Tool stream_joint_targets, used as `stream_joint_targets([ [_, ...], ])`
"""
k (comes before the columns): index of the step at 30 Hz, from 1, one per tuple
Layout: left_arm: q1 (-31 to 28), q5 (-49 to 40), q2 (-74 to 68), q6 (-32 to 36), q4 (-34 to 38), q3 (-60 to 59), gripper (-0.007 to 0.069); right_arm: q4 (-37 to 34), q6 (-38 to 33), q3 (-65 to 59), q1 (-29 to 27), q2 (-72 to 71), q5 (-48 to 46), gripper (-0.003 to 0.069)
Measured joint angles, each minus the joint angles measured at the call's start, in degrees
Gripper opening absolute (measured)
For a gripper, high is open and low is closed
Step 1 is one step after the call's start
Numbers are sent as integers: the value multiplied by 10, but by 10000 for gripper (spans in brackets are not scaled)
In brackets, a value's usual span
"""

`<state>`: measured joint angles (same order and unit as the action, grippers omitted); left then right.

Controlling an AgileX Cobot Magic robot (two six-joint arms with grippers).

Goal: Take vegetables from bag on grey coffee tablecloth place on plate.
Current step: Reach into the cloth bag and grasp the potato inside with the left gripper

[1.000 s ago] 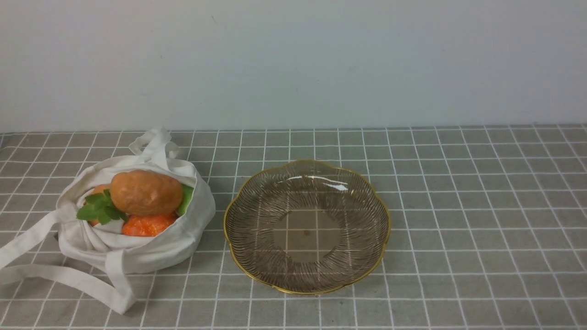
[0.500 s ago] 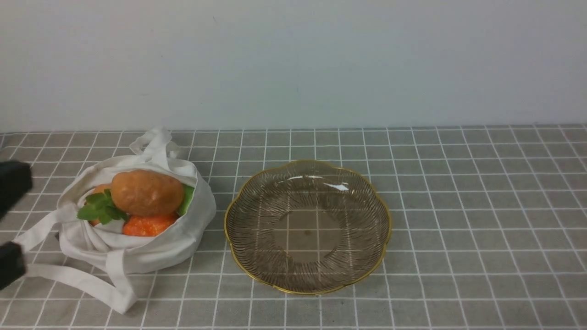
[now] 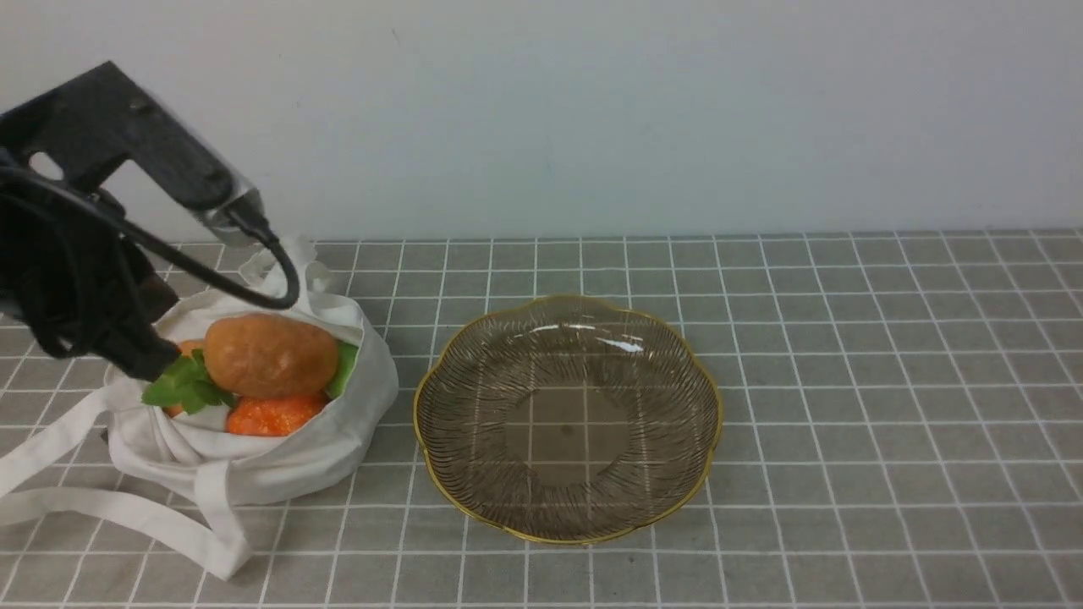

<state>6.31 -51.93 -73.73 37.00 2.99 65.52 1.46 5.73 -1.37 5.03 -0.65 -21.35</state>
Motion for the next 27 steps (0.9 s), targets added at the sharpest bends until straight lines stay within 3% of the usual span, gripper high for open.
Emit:
stream_joint_targets([
  [4, 0, 42, -41, 1, 21, 4, 108, 0, 0, 0, 0, 0, 0, -15],
  [6, 0, 59, -67, 13, 26, 5, 228, 0, 0, 0, 0, 0, 0, -15],
  [7, 0, 61, -71, 16, 26, 5, 252, 0, 0, 0, 0, 0, 0, -15],
  [9, 0, 69, -101, 31, 26, 5, 426, 0, 0, 0, 0, 0, 0, -15],
  [11, 0, 72, -121, 41, 26, 5, 549, 0, 0, 0, 0, 0, 0, -15],
  [14, 4, 73, -152, 65, 26, 5, 662, 0, 0, 0, 0, 0, 0, -15],
  [21, 39, 96, -189, 101, -41, 5, 685, 0, 0, 0, 0, 0, 0, -15],
  [27, 46, 122, -214, 52, -138, 7, 685, 0, 0, 0, 0, 0, 0, -15],
])
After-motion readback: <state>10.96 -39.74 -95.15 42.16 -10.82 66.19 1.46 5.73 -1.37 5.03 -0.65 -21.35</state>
